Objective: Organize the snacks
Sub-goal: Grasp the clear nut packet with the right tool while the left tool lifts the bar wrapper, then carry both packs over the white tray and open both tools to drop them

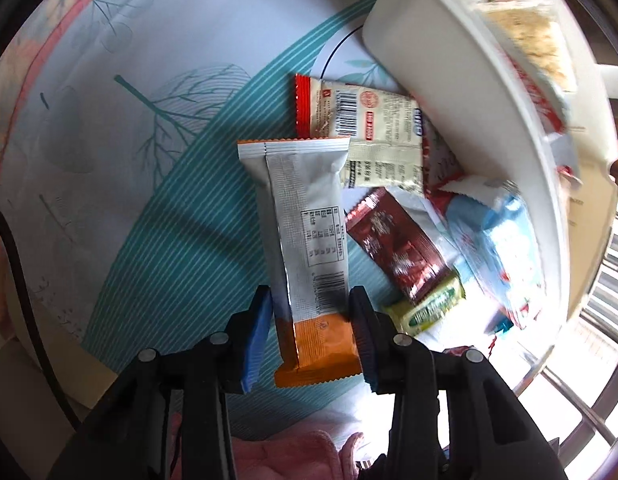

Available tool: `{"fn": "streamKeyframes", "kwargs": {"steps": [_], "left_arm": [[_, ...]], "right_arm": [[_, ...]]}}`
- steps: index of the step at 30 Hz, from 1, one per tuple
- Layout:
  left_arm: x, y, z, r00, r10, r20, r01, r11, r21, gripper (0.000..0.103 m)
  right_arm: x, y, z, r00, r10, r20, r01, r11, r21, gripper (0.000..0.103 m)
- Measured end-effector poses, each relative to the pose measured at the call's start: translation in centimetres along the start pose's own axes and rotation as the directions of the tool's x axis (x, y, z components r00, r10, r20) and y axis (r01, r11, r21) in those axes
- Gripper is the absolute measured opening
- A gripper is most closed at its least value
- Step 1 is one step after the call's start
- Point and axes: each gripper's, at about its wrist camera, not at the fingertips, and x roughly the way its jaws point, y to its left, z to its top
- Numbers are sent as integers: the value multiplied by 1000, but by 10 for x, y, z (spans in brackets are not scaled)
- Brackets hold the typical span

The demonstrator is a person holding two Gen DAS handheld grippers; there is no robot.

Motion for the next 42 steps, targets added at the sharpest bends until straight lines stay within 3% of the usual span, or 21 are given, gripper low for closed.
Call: {"fn": "streamKeyframes", "kwargs": {"steps": [11,20,29,37,42], "left_arm": [[-62,9,-45,991,-78,105,74,997,37,38],[-132,4,-51,961,-133,242,104,986,131,38],[-203,-22,-52,887,-246,392,131,945,299,38],[-220,-59,-49,820,-366,441,138,873,468,38],[-217,-83,-46,781,-421,461,104,816,569,38]], "right_arm": [[-46,9,19,988,27,152,-29,1000,11,44],[-86,19,49,954,13,299,-12,1000,-4,44],[-118,7,75,908,-51,415,39,999,36,44],[-134,-20,95,867,-158,474,114,986,120,44],[-137,-37,98,866,-209,454,137,973,186,44]]}}
